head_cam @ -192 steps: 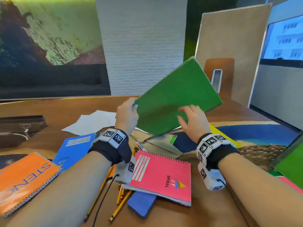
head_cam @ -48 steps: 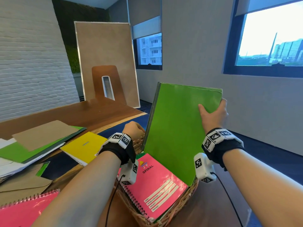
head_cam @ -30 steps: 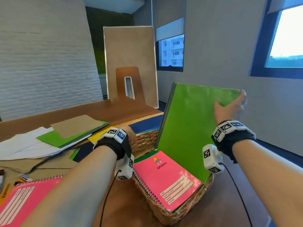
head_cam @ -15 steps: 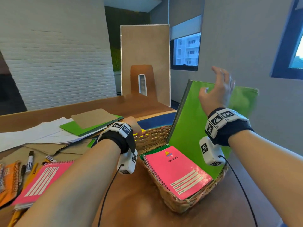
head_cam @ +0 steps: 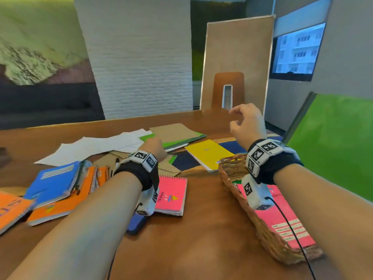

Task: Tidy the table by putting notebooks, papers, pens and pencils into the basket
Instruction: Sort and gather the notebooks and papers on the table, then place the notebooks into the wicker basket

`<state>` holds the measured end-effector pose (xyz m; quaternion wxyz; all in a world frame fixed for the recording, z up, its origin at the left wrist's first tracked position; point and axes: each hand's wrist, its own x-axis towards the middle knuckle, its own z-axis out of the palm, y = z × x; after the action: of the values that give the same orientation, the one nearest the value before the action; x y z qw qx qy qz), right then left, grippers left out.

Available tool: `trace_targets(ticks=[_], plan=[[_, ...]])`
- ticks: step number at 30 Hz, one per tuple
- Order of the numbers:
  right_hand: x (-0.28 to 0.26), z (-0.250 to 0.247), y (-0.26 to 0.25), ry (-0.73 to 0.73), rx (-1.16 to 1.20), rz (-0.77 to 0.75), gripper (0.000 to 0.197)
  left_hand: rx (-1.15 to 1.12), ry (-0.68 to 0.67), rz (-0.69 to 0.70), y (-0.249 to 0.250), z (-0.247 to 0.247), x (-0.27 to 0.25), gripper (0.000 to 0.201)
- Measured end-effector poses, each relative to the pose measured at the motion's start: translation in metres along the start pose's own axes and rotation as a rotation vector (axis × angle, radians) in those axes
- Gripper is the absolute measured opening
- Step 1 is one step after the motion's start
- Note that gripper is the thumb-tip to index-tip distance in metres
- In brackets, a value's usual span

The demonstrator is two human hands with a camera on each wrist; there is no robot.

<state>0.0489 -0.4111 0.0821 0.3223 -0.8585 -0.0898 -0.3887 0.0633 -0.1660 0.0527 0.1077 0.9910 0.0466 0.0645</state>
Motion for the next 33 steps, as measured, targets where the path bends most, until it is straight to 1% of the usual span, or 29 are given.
trace_targets(ticks=[2, 3, 5, 6, 10, 12, 14, 17, 18, 21, 23, 24, 26, 29, 31, 33], plan=[[-0.002, 0.021, -0.015, -0.082, 0.021, 0.009, 0.024, 0.016, 0.025, -0.045, -0.026, 0.002, -0.003, 0.026], [-0.004, 0.031, -0.023, -0.124, 0.021, 0.010, 0.024, 0.035, 0.034, -0.058, -0.037, 0.004, -0.005, 0.026], [-0.009, 0.052, -0.038, -0.208, 0.006, 0.000, 0.023, 0.069, 0.046, -0.076, -0.061, 0.006, -0.010, 0.016], [-0.011, 0.061, -0.043, -0.247, -0.007, -0.006, 0.022, 0.090, 0.045, -0.080, -0.070, 0.006, -0.013, 0.014], [-0.017, 0.096, -0.065, -0.397, -0.029, 0.001, 0.021, 0.165, 0.058, -0.121, -0.108, 0.006, -0.017, 0.020], [-0.020, 0.111, -0.073, -0.473, -0.026, 0.033, 0.021, 0.145, 0.086, -0.147, -0.125, 0.009, -0.016, 0.021], [-0.024, 0.130, -0.081, -0.557, 0.013, 0.083, 0.022, 0.128, 0.080, -0.179, -0.142, 0.011, -0.015, 0.022], [-0.033, 0.154, -0.094, -0.740, 0.071, 0.109, 0.022, 0.105, 0.083, -0.206, -0.163, 0.016, -0.018, 0.021], [-0.037, 0.160, -0.099, -0.828, 0.056, 0.096, 0.028, 0.123, 0.071, -0.225, -0.171, 0.017, -0.018, 0.018], [-0.048, 0.179, -0.112, -1.121, -0.048, 0.060, 0.069, 0.171, 0.039, -0.307, -0.197, 0.022, -0.014, 0.018], [-0.056, 0.194, -0.118, -1.252, -0.134, 0.050, 0.089, 0.176, 0.018, -0.365, -0.214, 0.025, -0.012, 0.027], [-0.059, 0.200, -0.119, -1.286, -0.170, 0.046, 0.096, 0.177, 0.011, -0.395, -0.220, 0.027, -0.012, 0.032], [-0.063, 0.211, -0.123, -1.312, -0.202, 0.041, 0.102, 0.186, 0.005, -0.449, -0.233, 0.031, -0.009, 0.031], [-0.065, 0.218, -0.128, -1.251, -0.307, -0.047, 0.104, 0.195, -0.032, -0.517, -0.247, 0.037, -0.008, 0.026], [-0.065, 0.222, -0.129, -1.213, -0.349, -0.081, 0.099, 0.187, -0.053, -0.557, -0.256, 0.042, -0.007, 0.030], [-0.067, 0.224, -0.128, -1.188, -0.341, -0.102, 0.088, 0.188, -0.049, -0.588, -0.262, 0.046, -0.006, 0.034]])
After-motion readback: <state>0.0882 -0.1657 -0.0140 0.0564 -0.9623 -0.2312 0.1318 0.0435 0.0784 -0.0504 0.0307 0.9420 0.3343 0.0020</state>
